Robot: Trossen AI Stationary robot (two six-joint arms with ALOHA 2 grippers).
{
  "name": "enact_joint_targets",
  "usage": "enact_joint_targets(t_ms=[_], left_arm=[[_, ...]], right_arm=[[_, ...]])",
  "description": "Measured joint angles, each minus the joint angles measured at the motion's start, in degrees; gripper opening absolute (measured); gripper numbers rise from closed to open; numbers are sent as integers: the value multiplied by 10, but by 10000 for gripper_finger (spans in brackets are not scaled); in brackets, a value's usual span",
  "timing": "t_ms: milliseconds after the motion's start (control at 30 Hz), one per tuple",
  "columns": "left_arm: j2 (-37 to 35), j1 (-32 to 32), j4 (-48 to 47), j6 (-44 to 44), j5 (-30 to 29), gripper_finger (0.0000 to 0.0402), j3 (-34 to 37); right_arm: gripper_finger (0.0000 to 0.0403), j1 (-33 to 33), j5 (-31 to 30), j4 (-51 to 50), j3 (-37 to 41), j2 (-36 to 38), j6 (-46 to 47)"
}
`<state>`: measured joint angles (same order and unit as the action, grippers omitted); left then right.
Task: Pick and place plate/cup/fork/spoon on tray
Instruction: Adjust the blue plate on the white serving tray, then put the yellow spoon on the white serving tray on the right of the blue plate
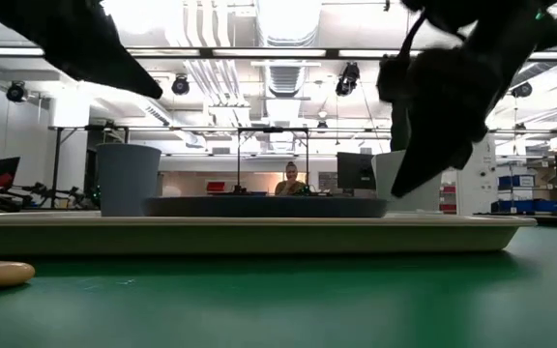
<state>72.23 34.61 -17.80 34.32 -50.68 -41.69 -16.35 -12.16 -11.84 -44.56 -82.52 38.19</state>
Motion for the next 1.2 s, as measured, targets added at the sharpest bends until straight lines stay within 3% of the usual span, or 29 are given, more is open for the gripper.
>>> enact_joint_targets(t_ms=[100, 233, 433, 633, 767, 1033, 1200], left_arm=[[0, 0, 8, 13, 141, 8, -5], [0, 6, 8, 104, 344, 8, -6], [1, 55, 8, 220, 446, 8, -8], [32, 127, 31, 365, 453, 2, -11], [96, 158, 81, 402, 458, 1, -23], [186, 160, 64, 286, 444, 0, -83], [203, 160, 5, 291, 446, 0, -92]], right_arm=[[9, -16, -14, 2, 0, 25, -9], [9, -51, -64, 2, 0, 52, -23], [9, -89, -131, 2, 0, 68, -25], [9, -96, -151, 7, 0, 60, -31], [9, -96, -155, 8, 0, 56, -46], [9, -95, -155, 13, 0, 58, -52], [9, -95, -155, 15, 0, 58, -52]])
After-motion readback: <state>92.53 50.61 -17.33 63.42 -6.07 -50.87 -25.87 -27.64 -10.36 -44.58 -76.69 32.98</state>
